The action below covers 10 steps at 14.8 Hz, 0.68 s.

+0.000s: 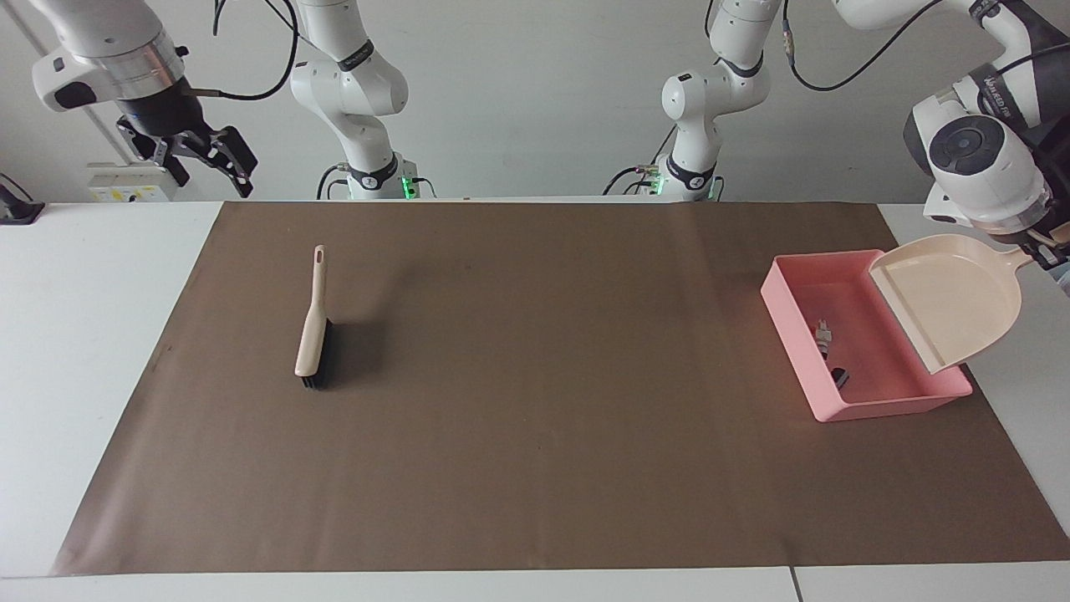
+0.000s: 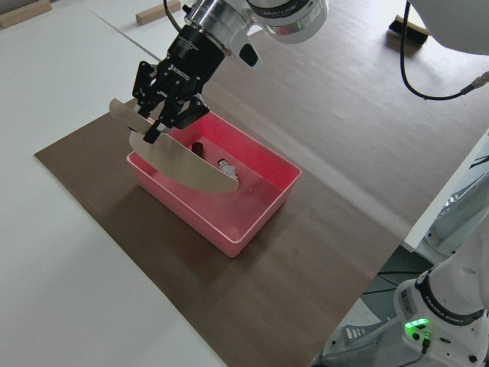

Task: Clean e-waste and dump in bin
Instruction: 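Lower the dustpan back onto the table with the left gripper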

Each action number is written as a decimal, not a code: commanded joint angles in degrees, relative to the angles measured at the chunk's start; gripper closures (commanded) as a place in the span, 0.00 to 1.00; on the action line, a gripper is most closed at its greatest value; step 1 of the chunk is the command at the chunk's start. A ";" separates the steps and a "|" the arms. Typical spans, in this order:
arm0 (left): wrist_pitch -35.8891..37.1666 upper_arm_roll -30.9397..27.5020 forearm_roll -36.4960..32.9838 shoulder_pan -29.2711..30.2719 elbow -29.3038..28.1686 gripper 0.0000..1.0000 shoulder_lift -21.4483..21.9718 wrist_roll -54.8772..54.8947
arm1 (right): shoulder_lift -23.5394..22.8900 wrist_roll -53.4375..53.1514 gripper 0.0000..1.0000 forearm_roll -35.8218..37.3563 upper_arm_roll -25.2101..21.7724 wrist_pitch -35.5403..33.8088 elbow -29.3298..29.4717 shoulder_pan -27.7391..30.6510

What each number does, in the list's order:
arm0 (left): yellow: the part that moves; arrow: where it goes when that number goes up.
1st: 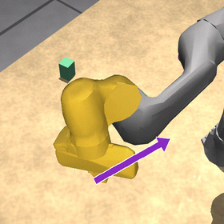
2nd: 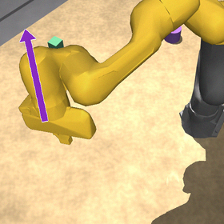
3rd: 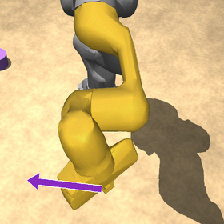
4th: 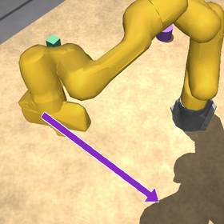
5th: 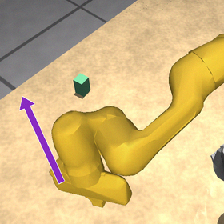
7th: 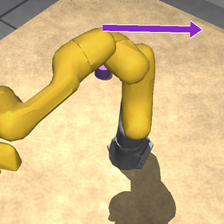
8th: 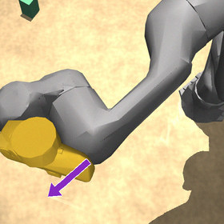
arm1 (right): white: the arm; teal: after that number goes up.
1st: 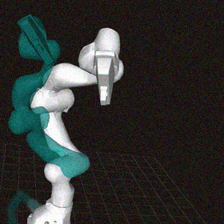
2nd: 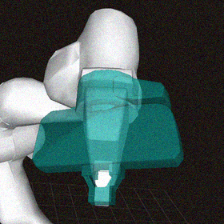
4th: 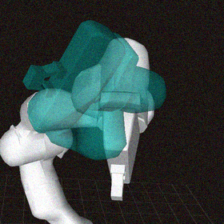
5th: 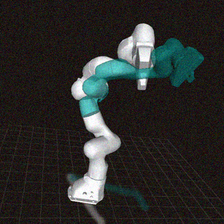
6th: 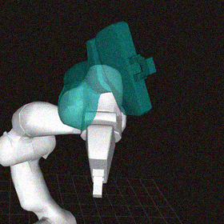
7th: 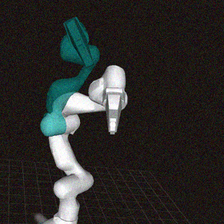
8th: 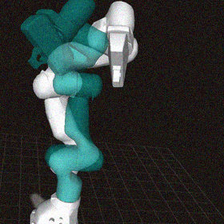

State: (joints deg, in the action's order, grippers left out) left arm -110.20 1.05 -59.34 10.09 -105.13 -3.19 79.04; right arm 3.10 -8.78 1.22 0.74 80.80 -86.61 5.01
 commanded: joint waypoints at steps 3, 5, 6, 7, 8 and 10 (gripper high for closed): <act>1.48 -0.61 -3.94 -0.51 0.18 1.00 1.08 -0.82 | 0.50 -0.44 0.00 0.80 -2.84 1.29 -0.93 -3.42; 1.56 -0.44 -3.68 -0.51 1.15 1.00 1.17 -0.29 | 0.76 -0.36 0.00 0.80 -2.94 1.21 -1.46 -3.51; 1.74 -0.26 -3.07 -0.60 1.59 1.00 1.26 -0.12 | 0.85 0.60 0.00 0.72 -2.94 1.29 -1.63 -3.51; 1.74 -0.09 -2.63 -0.60 1.85 1.00 1.60 0.76 | 1.03 2.52 0.00 0.71 -3.11 1.29 -2.24 -3.51; 1.74 0.00 -1.32 -0.60 1.86 1.00 1.96 1.72 | 1.64 2.98 0.00 0.63 -3.12 1.47 -2.95 -3.51; 1.83 0.00 5.86 -0.78 2.38 1.00 2.57 4.01 | 2.69 2.90 0.00 0.54 -3.12 3.30 -5.23 -3.60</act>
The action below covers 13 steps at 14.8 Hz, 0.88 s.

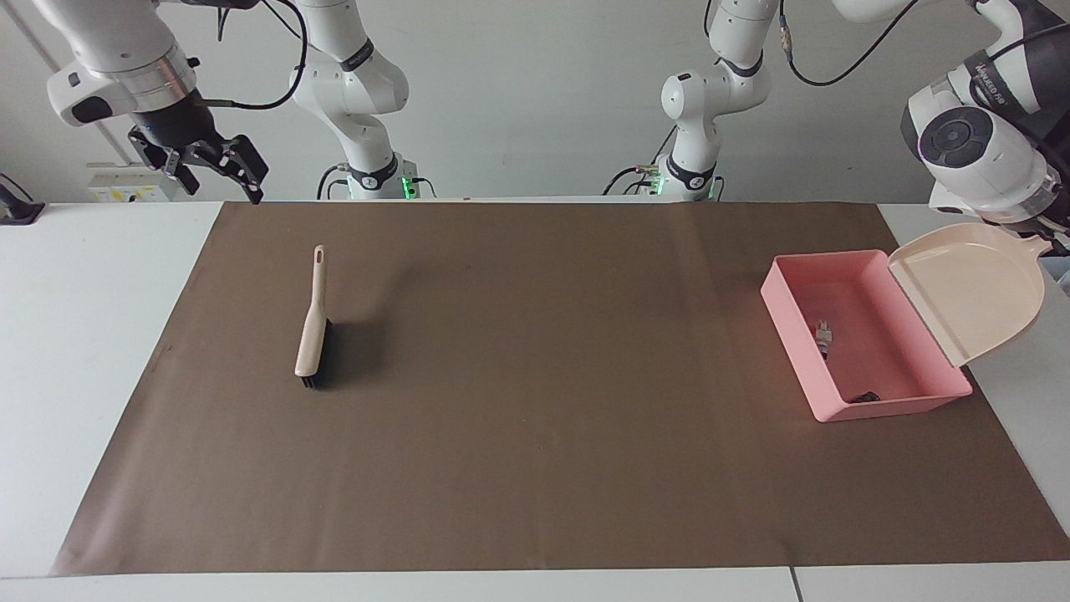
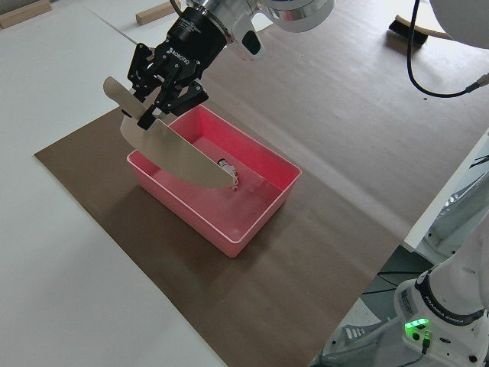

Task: Clean e-waste and dump in bin
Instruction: 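Lower the dustpan back onto the table with the left gripper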

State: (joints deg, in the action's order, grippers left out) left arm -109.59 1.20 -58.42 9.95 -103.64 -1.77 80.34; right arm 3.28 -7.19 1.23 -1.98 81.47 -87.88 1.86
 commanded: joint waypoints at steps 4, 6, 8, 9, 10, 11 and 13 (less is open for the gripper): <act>4.20 0.29 13.23 -2.39 1.51 1.00 1.33 3.86 | 2.79 1.30 0.00 0.53 -0.39 2.47 -4.14 -0.28; 7.88 0.29 18.32 -3.88 4.92 1.00 0.28 5.26 | 2.79 1.38 0.00 0.27 -0.31 2.29 -4.05 -0.28; 10.61 0.29 24.99 -4.68 7.57 1.00 -0.60 7.46 | 2.79 1.47 0.00 -0.09 -0.31 2.20 -4.05 -0.28; 11.93 0.29 27.38 -5.38 7.75 1.00 -0.60 7.46 | 2.79 1.47 0.00 -0.09 -0.31 2.20 -4.05 -0.28; 12.38 0.29 29.66 -7.47 7.23 1.00 -0.43 7.38 | 2.79 1.99 0.00 -0.09 -0.22 2.38 -4.05 -0.28; 12.39 0.29 31.86 -8.71 6.10 1.00 0.09 7.29 | 2.79 3.22 0.00 0.87 0.30 1.86 -4.14 -0.37; 11.34 0.29 36.69 -10.99 1.72 1.00 1.93 6.68 | 1.48 4.20 0.00 1.14 0.40 -0.42 -3.01 -0.28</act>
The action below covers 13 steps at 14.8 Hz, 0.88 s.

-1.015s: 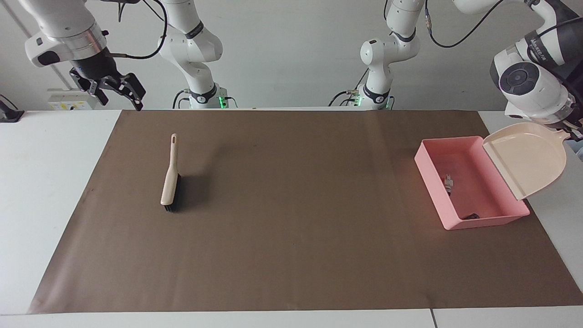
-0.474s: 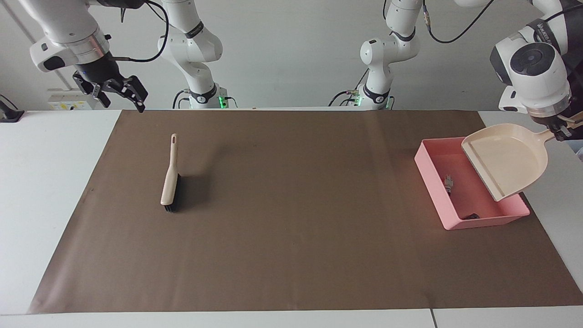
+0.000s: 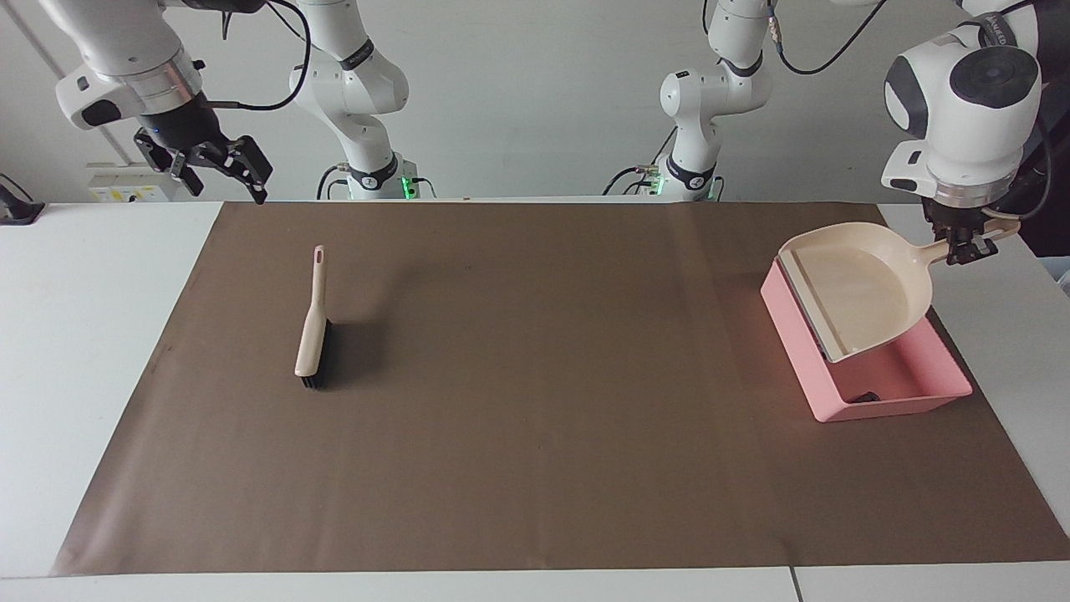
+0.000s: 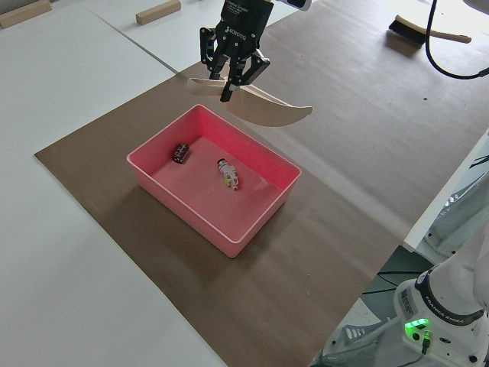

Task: Clean e-waste and dump in bin
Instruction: 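Lower the dustpan back onto the table with the left gripper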

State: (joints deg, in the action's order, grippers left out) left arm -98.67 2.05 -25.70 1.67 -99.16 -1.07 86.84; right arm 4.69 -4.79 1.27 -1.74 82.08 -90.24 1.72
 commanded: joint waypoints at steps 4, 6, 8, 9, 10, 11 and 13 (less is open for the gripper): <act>-7.13 -0.46 7.06 -10.44 -14.02 1.00 3.53 -9.11 | -2.14 -1.26 0.00 0.14 0.15 -2.01 1.92 -0.05; -11.53 -0.46 7.42 -14.49 -18.33 1.00 3.53 -15.00 | -1.70 -2.85 0.00 0.22 0.42 -1.83 1.48 -0.22; -14.61 -0.46 7.50 -18.36 -21.85 1.00 3.09 -19.23 | -1.70 -2.51 0.00 0.05 0.42 -1.92 1.39 -0.05; -15.67 -0.46 7.51 -19.68 -22.82 1.00 2.83 -21.42 | -1.61 -2.42 0.00 0.05 0.33 -1.92 1.30 0.04; -16.98 -0.46 7.42 -21.35 -23.88 1.00 2.56 -23.53 | -1.61 -2.33 0.00 0.05 0.33 -2.01 1.30 0.04; -18.82 -0.46 7.50 -22.58 -25.37 1.00 2.47 -25.21 | -1.61 -2.33 0.00 0.05 0.33 -1.92 1.30 0.04; -23.65 -0.46 7.42 -24.17 -28.88 1.00 2.56 -27.85 | -1.61 -2.33 0.00 0.13 0.42 -2.01 1.30 -0.05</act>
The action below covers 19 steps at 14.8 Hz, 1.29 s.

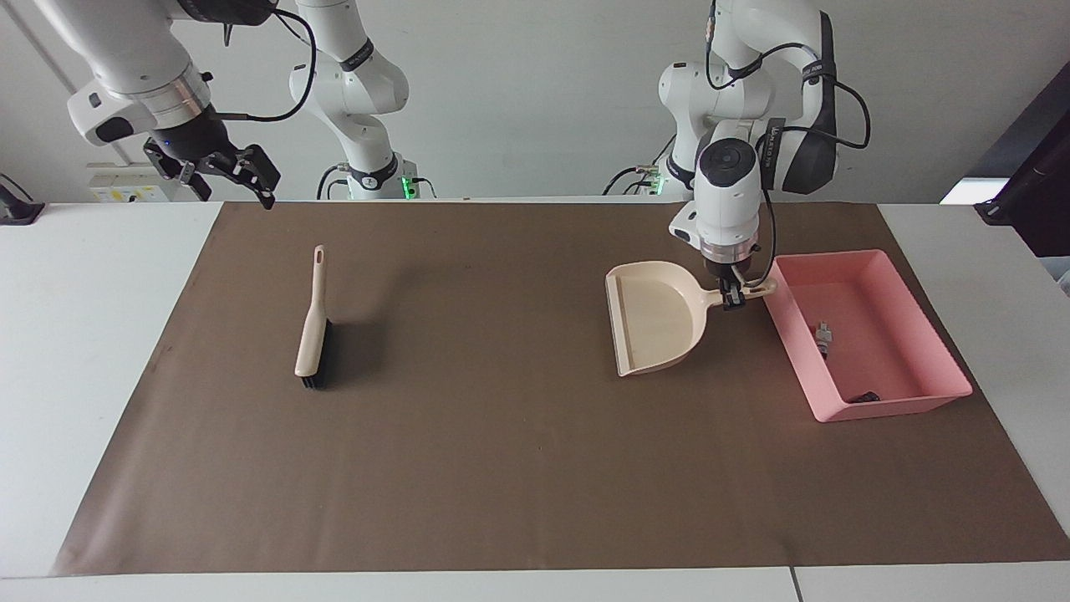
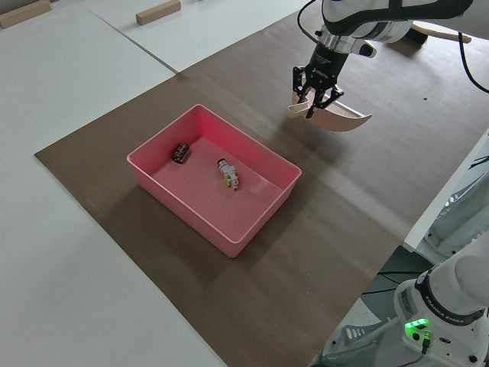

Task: Clean e-waste and dump in bin
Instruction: 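Lower the dustpan back onto the table with the left gripper, then open the left gripper and withdraw it from the dustpan handle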

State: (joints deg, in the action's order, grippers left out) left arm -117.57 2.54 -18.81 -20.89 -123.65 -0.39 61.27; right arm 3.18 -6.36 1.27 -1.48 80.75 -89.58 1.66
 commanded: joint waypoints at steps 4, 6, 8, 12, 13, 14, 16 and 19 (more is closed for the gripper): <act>-7.14 -0.96 0.53 -3.36 -6.60 1.00 1.63 -4.48 | -0.10 -0.76 0.00 0.04 0.07 -0.68 0.64 0.01; -8.28 -0.96 0.61 -4.59 -7.47 1.00 1.27 -4.66 | -0.10 -0.76 0.00 0.04 0.16 -0.68 0.64 0.01; -10.12 -0.96 0.61 -5.03 -8.18 1.00 1.45 -4.84 | -0.10 -0.76 0.00 0.04 0.07 -0.68 0.64 0.10; -11.01 -0.87 0.61 -5.83 -8.71 1.00 1.54 -6.16 | -0.10 -0.76 0.00 0.04 0.07 -0.68 0.64 0.01; -11.10 -0.87 0.61 -5.92 -8.71 1.00 1.10 -6.25 | -0.10 -0.76 0.00 0.04 0.07 -0.68 0.64 0.10; -11.36 -0.87 1.22 -6.09 -8.71 1.00 0.49 -6.33 | -0.10 -0.76 0.00 0.04 0.07 -0.68 0.64 0.01; -11.01 -0.78 1.67 -6.09 -8.71 0.99 -0.05 -6.33 | -0.10 -0.76 0.00 0.04 0.16 -0.68 0.64 0.01; -11.01 -0.78 1.76 -7.40 -7.93 0.71 -0.22 -6.51 | -0.19 -0.84 0.00 -0.13 0.16 0.19 0.64 0.10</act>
State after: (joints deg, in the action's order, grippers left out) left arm -127.31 2.44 -18.27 -25.67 -130.81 -0.50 55.71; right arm 3.17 -6.36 1.27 -1.48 80.78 -89.58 1.66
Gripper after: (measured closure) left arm 0.678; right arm 0.000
